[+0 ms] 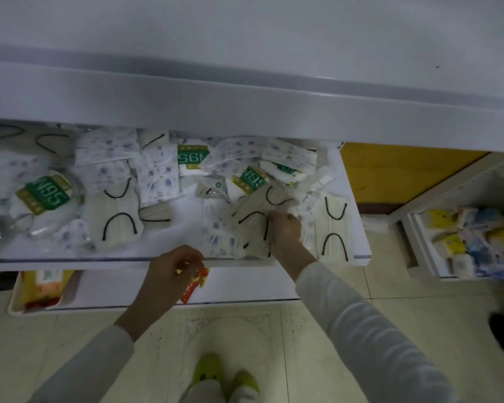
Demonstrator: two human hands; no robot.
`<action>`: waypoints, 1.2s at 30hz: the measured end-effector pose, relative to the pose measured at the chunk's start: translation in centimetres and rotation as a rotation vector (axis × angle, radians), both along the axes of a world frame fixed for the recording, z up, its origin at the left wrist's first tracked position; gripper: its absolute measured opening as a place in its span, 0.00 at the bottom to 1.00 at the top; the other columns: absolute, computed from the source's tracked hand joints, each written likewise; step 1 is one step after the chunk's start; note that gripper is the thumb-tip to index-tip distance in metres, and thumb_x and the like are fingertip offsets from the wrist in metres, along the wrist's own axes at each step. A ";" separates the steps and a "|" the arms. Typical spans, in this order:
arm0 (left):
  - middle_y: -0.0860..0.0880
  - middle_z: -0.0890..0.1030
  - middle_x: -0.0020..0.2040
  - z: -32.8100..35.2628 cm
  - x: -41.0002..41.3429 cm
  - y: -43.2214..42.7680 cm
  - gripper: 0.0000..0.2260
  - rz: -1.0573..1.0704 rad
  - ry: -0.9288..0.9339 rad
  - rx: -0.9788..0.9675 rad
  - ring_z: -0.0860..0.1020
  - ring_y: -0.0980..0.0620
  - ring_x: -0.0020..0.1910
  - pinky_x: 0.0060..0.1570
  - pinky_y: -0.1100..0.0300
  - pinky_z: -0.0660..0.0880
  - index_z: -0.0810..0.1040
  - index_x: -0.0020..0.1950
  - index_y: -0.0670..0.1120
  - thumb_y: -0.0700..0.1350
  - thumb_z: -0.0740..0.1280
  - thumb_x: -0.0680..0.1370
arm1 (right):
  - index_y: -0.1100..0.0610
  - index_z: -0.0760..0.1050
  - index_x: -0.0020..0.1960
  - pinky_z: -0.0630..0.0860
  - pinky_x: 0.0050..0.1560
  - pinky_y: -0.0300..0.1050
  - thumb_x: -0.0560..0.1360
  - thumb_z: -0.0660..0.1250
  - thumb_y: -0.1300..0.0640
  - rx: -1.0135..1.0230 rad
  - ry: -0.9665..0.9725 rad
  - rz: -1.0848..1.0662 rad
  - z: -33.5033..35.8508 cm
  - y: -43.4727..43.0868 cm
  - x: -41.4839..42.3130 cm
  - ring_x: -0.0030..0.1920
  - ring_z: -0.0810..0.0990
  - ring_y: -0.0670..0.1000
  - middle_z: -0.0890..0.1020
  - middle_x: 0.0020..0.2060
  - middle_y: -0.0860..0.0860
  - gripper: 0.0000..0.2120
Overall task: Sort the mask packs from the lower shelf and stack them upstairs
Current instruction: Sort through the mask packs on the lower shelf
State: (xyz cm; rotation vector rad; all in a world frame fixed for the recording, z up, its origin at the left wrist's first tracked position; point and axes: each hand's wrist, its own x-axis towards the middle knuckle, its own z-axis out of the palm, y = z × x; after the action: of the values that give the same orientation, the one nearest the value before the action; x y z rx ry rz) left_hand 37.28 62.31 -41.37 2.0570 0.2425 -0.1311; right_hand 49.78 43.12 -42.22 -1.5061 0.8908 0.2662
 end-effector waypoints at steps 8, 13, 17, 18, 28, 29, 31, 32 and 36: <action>0.44 0.83 0.44 0.5 2.4 -0.8 0.10 0.232 0.160 -0.353 0.80 0.43 0.44 0.38 0.56 0.78 0.79 0.45 0.44 0.38 0.59 0.81 | 0.63 0.77 0.55 0.80 0.53 0.55 0.77 0.65 0.64 0.428 -0.093 0.164 1.0 -1.9 -4.8 0.48 0.83 0.58 0.84 0.47 0.58 0.08; 0.44 0.82 0.46 3.9 4.1 -0.9 0.11 0.395 0.271 -0.674 0.81 0.47 0.42 0.49 0.47 0.77 0.79 0.47 0.44 0.47 0.60 0.80 | 0.58 0.78 0.52 0.77 0.48 0.43 0.76 0.67 0.65 0.119 -0.334 1.009 4.7 -3.7 -4.9 0.45 0.81 0.47 0.83 0.42 0.47 0.07; 0.45 0.84 0.47 6.2 4.9 1.0 0.20 0.048 0.521 -0.698 0.79 0.54 0.34 0.36 0.60 0.72 0.82 0.51 0.43 0.57 0.60 0.75 | 0.57 0.74 0.66 0.71 0.53 0.42 0.77 0.66 0.59 -0.502 -0.381 1.721 7.7 -3.0 -3.2 0.52 0.78 0.49 0.80 0.49 0.49 0.17; 0.46 0.85 0.48 6.4 4.8 1.1 0.21 -0.067 0.568 -0.633 0.79 0.54 0.37 0.36 0.61 0.72 0.82 0.52 0.43 0.58 0.64 0.71 | 0.55 0.72 0.68 0.69 0.52 0.40 0.77 0.65 0.58 -0.605 -0.378 1.827 8.3 -2.3 -3.0 0.54 0.77 0.51 0.79 0.52 0.51 0.19; 0.56 0.72 0.28 3.7 2.3 0.3 0.10 -0.665 0.323 0.200 0.71 0.60 0.29 0.33 0.64 0.65 0.74 0.33 0.49 0.49 0.73 0.70 | 0.53 0.71 0.63 0.63 0.42 0.43 0.76 0.65 0.56 -0.839 -0.393 2.074 8.9 3.7 -3.9 0.51 0.72 0.50 0.77 0.48 0.50 0.16; 0.56 0.71 0.28 3.4 2.0 0.4 0.13 -0.670 0.304 0.224 0.69 0.60 0.28 0.31 0.65 0.63 0.70 0.32 0.51 0.47 0.72 0.71 | 0.53 0.72 0.62 0.63 0.41 0.43 0.76 0.65 0.55 -0.856 -0.425 2.059 8.7 3.8 -4.0 0.49 0.72 0.50 0.75 0.45 0.49 0.14; 0.56 0.68 0.26 2.9 1.4 1.1 0.16 -0.622 0.286 0.186 0.67 0.60 0.25 0.28 0.66 0.60 0.66 0.31 0.51 0.44 0.71 0.72 | 0.54 0.74 0.59 0.63 0.40 0.42 0.75 0.67 0.54 -0.877 -0.536 1.986 8.1 4.1 -4.1 0.47 0.74 0.52 0.77 0.43 0.49 0.13; 0.56 0.67 0.25 2.6 1.0 1.5 0.15 -0.573 0.276 0.139 0.67 0.60 0.25 0.28 0.65 0.59 0.66 0.32 0.49 0.44 0.71 0.72 | 0.55 0.75 0.58 0.65 0.41 0.42 0.74 0.69 0.53 -0.879 -0.640 1.914 7.6 4.0 -4.0 0.47 0.76 0.54 0.79 0.43 0.52 0.14; 0.48 0.72 0.32 1.2 -0.9 3.4 0.15 -0.304 0.285 0.011 0.71 0.54 0.32 0.34 0.60 0.65 0.73 0.38 0.38 0.50 0.68 0.64 | 0.61 0.78 0.58 0.75 0.55 0.48 0.70 0.71 0.55 -0.739 -1.075 1.401 4.6 2.8 -3.3 0.54 0.79 0.56 0.82 0.52 0.56 0.17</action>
State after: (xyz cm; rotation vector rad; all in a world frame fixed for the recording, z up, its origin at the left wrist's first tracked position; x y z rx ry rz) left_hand 36.42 65.68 -40.21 2.0719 0.1024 -0.6127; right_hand 46.43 45.87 -37.67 -2.3372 -1.1439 0.0556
